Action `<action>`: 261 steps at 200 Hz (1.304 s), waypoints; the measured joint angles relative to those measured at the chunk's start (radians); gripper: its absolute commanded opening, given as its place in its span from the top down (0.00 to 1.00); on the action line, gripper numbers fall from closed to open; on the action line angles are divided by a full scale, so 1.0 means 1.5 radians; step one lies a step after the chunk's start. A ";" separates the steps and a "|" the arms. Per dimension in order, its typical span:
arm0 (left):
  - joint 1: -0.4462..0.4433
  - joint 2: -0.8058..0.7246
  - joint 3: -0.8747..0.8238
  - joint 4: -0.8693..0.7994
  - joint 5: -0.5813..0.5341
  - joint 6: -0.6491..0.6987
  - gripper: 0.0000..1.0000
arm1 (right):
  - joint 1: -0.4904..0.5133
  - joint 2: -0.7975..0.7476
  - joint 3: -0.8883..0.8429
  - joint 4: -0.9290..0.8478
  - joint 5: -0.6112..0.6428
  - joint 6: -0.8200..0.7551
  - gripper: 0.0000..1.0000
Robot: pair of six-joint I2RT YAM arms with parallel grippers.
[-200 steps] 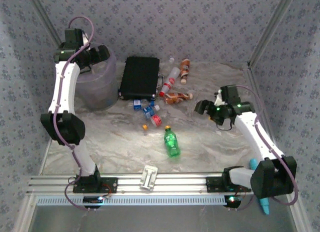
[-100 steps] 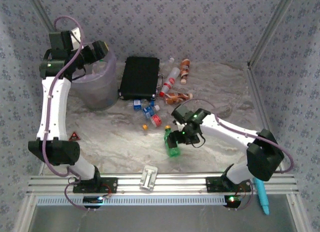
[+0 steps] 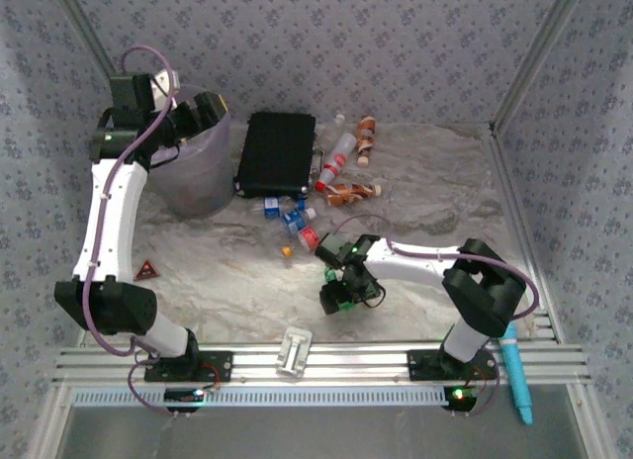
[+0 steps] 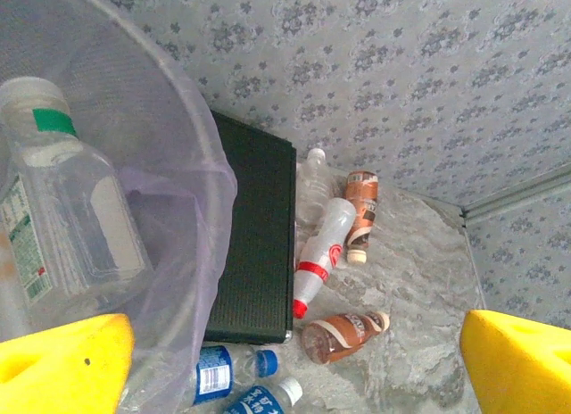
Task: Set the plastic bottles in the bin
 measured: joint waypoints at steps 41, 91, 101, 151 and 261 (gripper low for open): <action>-0.010 0.000 -0.037 0.022 0.019 -0.013 0.05 | 0.003 0.000 -0.002 0.009 0.026 0.022 0.30; -0.010 -0.002 -0.054 0.056 0.030 -0.031 0.04 | -0.003 -0.048 0.005 -0.046 0.039 0.013 0.41; -0.011 -0.002 -0.062 0.064 0.038 -0.039 0.04 | -0.011 -0.069 0.012 -0.065 0.037 0.007 0.41; -0.047 -0.008 -0.107 0.128 0.096 -0.101 0.04 | -0.173 -0.185 0.073 -0.085 0.016 -0.045 0.46; -0.246 -0.039 -0.214 0.273 0.138 -0.200 0.00 | -0.294 -0.203 0.162 0.152 -0.198 -0.209 0.49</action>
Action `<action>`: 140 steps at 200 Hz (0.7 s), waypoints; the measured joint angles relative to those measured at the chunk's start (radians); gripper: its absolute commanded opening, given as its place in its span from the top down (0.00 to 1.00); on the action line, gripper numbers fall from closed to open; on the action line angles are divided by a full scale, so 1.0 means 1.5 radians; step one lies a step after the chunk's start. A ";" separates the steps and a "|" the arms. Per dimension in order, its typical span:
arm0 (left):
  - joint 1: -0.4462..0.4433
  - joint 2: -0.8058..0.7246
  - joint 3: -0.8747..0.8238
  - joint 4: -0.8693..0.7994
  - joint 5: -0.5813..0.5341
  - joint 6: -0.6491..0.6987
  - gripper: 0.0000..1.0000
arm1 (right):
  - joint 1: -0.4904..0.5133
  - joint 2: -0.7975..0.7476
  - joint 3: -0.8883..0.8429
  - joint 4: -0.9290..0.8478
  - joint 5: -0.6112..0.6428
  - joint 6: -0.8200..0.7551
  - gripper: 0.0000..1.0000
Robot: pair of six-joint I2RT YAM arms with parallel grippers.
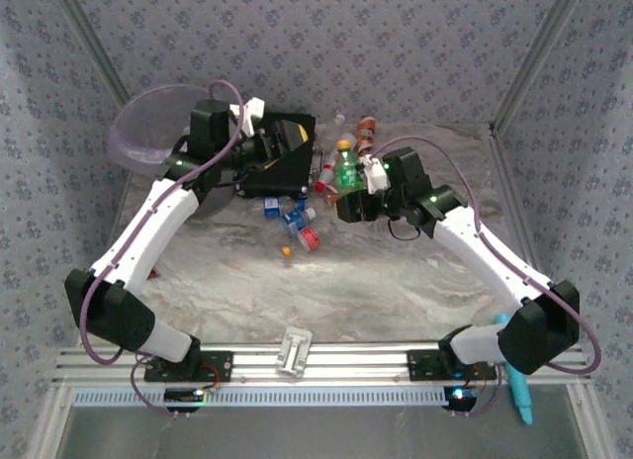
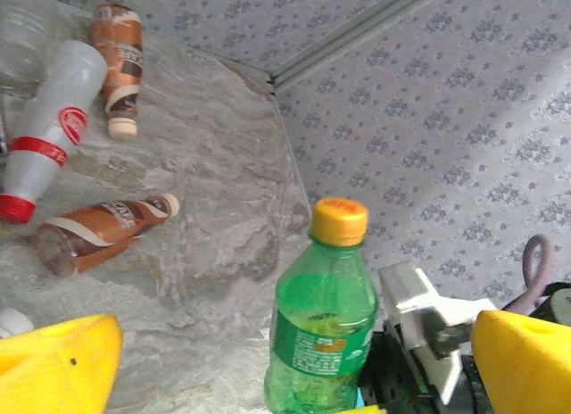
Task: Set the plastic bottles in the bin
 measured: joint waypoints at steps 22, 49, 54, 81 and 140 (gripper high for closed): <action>-0.028 0.000 -0.033 0.039 0.008 -0.023 0.00 | 0.000 0.003 0.011 0.055 -0.040 -0.006 0.49; -0.061 0.002 -0.071 0.093 0.015 -0.050 0.03 | 0.000 0.010 0.022 0.110 -0.084 -0.004 0.49; -0.065 0.004 -0.076 0.103 0.019 -0.058 0.03 | 0.001 0.012 0.025 0.113 -0.088 -0.001 0.49; -0.077 0.014 -0.079 0.150 0.025 -0.077 0.05 | 0.000 0.029 0.034 0.126 -0.104 0.002 0.49; -0.100 0.043 -0.079 0.194 0.039 -0.102 0.30 | 0.010 0.048 0.035 0.150 -0.131 0.013 0.48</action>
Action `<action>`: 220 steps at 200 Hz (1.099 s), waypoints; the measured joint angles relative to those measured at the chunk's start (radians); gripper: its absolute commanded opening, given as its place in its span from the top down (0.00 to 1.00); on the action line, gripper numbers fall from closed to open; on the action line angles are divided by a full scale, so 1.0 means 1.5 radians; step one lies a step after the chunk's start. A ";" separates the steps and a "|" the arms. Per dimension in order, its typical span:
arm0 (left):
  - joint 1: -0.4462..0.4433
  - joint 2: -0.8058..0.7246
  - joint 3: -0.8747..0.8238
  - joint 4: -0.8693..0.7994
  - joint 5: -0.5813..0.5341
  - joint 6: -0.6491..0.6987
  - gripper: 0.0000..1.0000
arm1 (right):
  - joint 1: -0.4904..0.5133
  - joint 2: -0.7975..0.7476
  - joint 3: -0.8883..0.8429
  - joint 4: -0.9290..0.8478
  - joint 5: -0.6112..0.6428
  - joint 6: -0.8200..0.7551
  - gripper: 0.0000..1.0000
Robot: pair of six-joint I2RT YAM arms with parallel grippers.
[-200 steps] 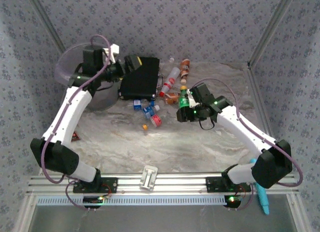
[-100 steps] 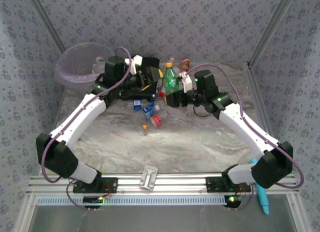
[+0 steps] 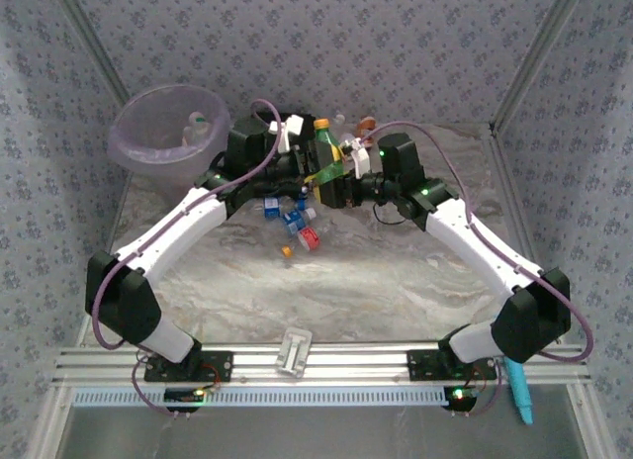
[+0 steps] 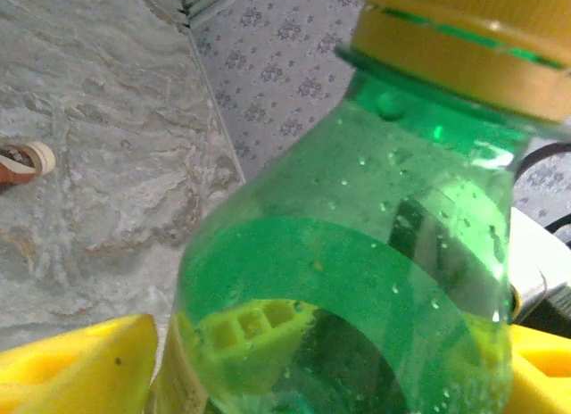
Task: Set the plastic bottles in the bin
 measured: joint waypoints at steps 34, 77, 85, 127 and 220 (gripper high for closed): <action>0.000 0.009 0.000 0.003 -0.001 0.012 0.41 | -0.005 0.009 0.001 0.002 -0.003 0.013 0.41; 0.002 0.013 0.013 -0.016 -0.003 0.016 0.47 | -0.011 0.011 0.009 -0.005 -0.008 0.009 0.20; 0.004 0.016 0.019 -0.022 -0.003 0.016 0.49 | -0.013 0.011 0.015 -0.010 -0.009 0.003 0.18; 0.036 0.026 0.051 -0.067 -0.011 0.035 0.54 | -0.048 -0.015 0.027 -0.070 -0.004 -0.019 0.06; 0.187 0.052 0.375 -0.377 -0.167 0.244 0.71 | -0.148 -0.104 -0.005 -0.151 0.046 -0.019 0.06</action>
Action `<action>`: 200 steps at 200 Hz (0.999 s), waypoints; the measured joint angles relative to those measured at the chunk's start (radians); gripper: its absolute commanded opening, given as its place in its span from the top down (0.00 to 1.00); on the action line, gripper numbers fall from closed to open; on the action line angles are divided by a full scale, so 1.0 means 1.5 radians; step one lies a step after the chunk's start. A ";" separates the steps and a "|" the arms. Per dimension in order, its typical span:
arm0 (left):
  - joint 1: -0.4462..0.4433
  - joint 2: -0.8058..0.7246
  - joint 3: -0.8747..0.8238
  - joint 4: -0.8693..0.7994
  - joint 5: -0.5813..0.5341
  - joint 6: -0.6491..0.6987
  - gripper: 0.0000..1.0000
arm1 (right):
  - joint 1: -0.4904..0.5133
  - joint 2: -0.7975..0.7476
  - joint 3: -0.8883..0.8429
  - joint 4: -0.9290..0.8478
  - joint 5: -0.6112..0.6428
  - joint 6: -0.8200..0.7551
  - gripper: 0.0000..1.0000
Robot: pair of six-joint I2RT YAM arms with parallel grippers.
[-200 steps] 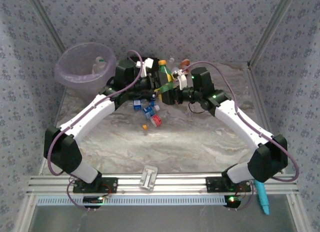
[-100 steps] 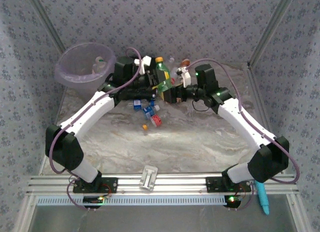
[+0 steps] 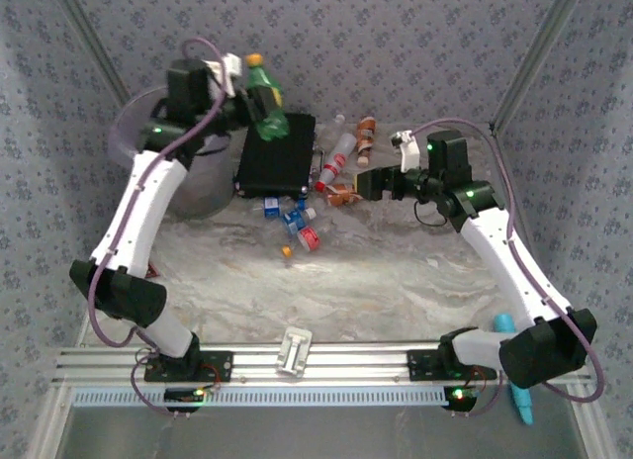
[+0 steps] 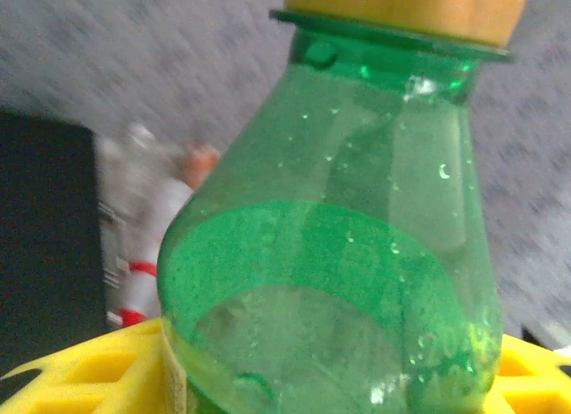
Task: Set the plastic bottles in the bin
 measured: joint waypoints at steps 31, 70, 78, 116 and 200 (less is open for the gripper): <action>0.105 0.012 0.091 -0.075 -0.113 0.077 0.89 | -0.003 0.003 -0.020 -0.008 0.012 0.002 0.07; 0.184 0.058 0.165 -0.140 -0.248 0.173 0.97 | -0.004 0.003 -0.039 -0.017 0.035 0.001 0.08; 0.201 0.075 0.180 -0.155 -0.261 0.186 0.97 | -0.005 0.003 -0.049 -0.017 0.040 0.001 0.08; 0.247 0.180 0.271 -0.257 -0.294 0.222 0.96 | -0.005 0.003 -0.085 -0.023 0.052 0.002 0.08; 0.250 0.315 0.351 -0.458 -0.379 0.249 0.79 | -0.021 0.003 -0.118 -0.026 0.069 -0.001 0.08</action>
